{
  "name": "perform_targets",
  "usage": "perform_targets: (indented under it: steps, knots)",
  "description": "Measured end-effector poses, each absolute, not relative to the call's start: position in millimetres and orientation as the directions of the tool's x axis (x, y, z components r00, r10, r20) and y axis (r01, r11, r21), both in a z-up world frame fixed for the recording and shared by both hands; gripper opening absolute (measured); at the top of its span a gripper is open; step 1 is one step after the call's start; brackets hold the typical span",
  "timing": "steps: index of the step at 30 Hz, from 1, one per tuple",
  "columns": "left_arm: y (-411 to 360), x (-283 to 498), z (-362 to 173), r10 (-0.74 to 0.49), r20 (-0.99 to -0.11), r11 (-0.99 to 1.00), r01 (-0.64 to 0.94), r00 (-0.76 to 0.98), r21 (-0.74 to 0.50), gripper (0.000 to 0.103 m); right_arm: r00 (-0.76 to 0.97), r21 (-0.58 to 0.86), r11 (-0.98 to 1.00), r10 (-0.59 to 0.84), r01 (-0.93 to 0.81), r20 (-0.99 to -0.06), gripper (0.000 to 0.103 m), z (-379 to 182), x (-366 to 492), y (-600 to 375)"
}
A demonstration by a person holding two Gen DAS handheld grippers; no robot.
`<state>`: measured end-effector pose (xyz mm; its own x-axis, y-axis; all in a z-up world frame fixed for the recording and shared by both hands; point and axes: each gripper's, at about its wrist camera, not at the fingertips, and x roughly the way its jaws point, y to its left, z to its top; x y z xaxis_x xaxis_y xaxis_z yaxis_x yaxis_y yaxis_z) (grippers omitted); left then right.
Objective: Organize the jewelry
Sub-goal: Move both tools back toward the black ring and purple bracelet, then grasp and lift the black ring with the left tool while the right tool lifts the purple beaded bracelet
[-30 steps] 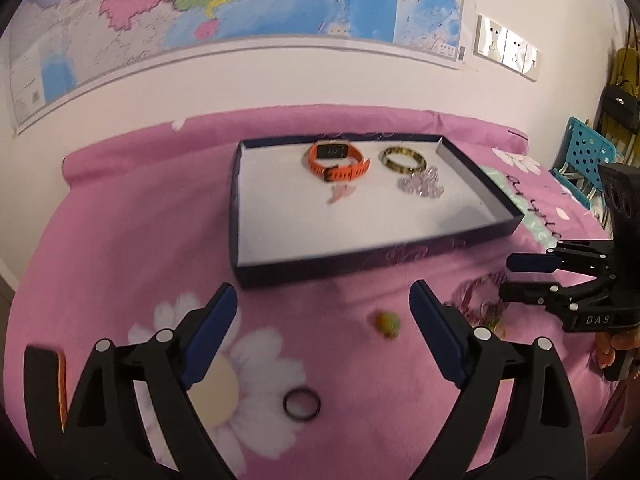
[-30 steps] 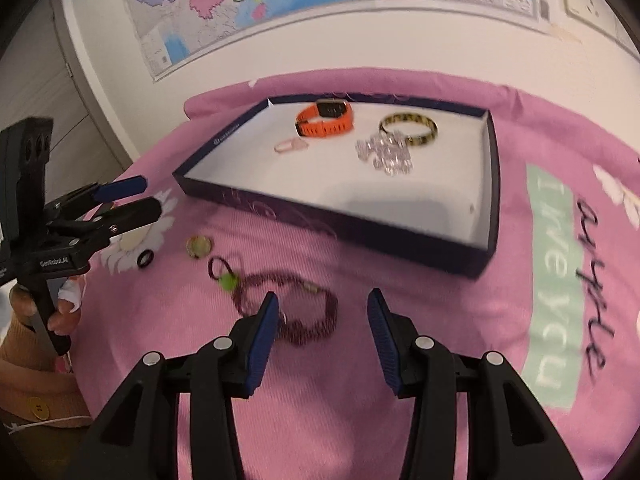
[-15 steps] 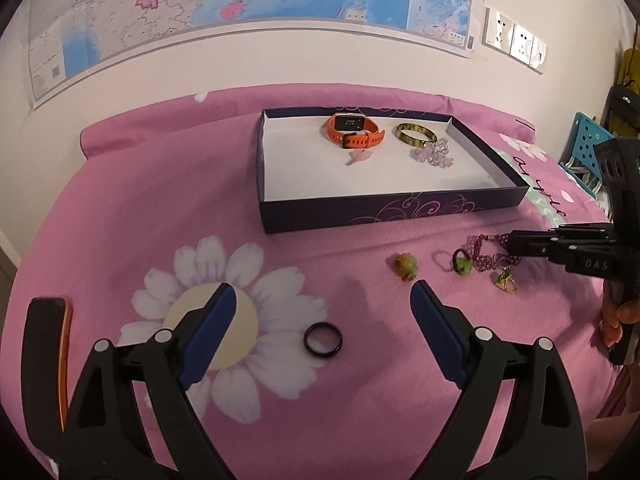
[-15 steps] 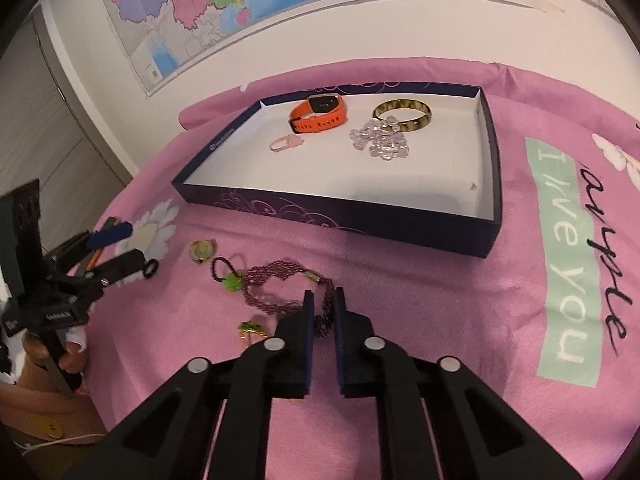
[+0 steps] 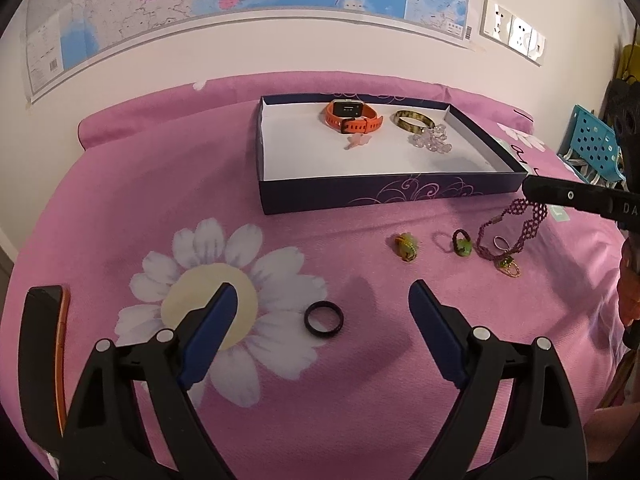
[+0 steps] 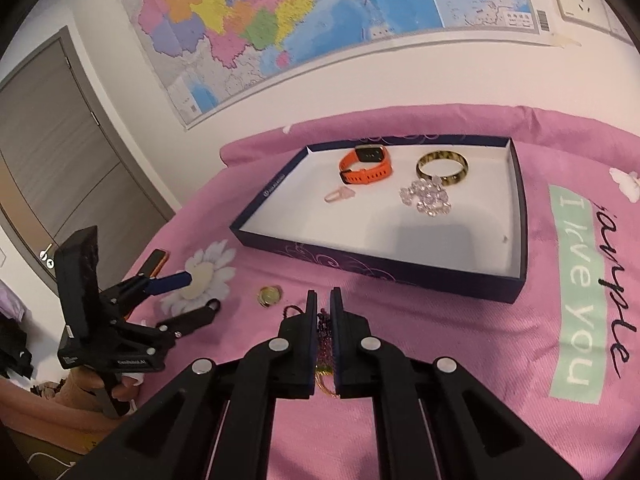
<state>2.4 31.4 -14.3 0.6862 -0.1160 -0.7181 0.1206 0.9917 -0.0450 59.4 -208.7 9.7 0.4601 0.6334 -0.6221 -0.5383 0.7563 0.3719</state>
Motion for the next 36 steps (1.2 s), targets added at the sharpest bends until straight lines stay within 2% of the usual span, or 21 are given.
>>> perform_targets:
  steps: [2,8,13,19,22,25,28,30,33,36]
  knots:
    - [30,3,-14,-0.122,-0.72,0.991,0.127,0.683,-0.047,0.084,0.464,0.374,0.755,0.636,-0.538,-0.617,0.001,12,59,-210]
    - [28,5,-18,-0.121,-0.734,0.99,0.134,0.668,-0.042,0.082,0.477,0.366,0.775,0.614,-0.516,-0.629,0.002,9,61,-219]
    - [28,7,-20,-0.126,-0.743,0.989,0.139,0.657,-0.044,0.078,0.459,0.312,0.814,0.546,-0.49,-0.701,0.018,-10,61,-222]
    - [27,9,-24,-0.127,-0.757,0.989,0.139,0.641,-0.048,0.073,0.451,0.243,0.837,0.483,-0.491,-0.751,0.023,-27,63,-215]
    - [29,10,-26,-0.137,-0.763,0.988,0.141,0.632,-0.061,0.065,0.459,0.2,0.835,0.463,-0.512,-0.758,0.024,-31,64,-207]
    - [31,11,-27,-0.136,-0.768,0.989,0.136,0.626,-0.064,0.059,0.483,0.106,0.833,0.413,-0.543,-0.772,0.02,-30,61,-196]
    - [29,10,-28,-0.136,-0.767,0.988,0.146,0.627,-0.057,0.05,0.473,0.14,0.834,0.431,-0.533,-0.768,0.008,-31,63,-201]
    - [27,10,-29,-0.127,-0.767,0.988,0.148,0.629,-0.043,0.049,0.47,0.166,0.835,0.447,-0.525,-0.761,0.002,-31,64,-204]
    - [28,9,-28,-0.125,-0.767,0.989,0.144,0.629,-0.043,0.045,0.463,0.217,0.824,0.488,-0.523,-0.74,0.001,-27,62,-207]
    - [29,10,-28,-0.119,-0.767,0.99,0.139,0.63,-0.039,0.035,0.468,0.255,0.809,0.53,-0.53,-0.707,0.001,-17,59,-208]
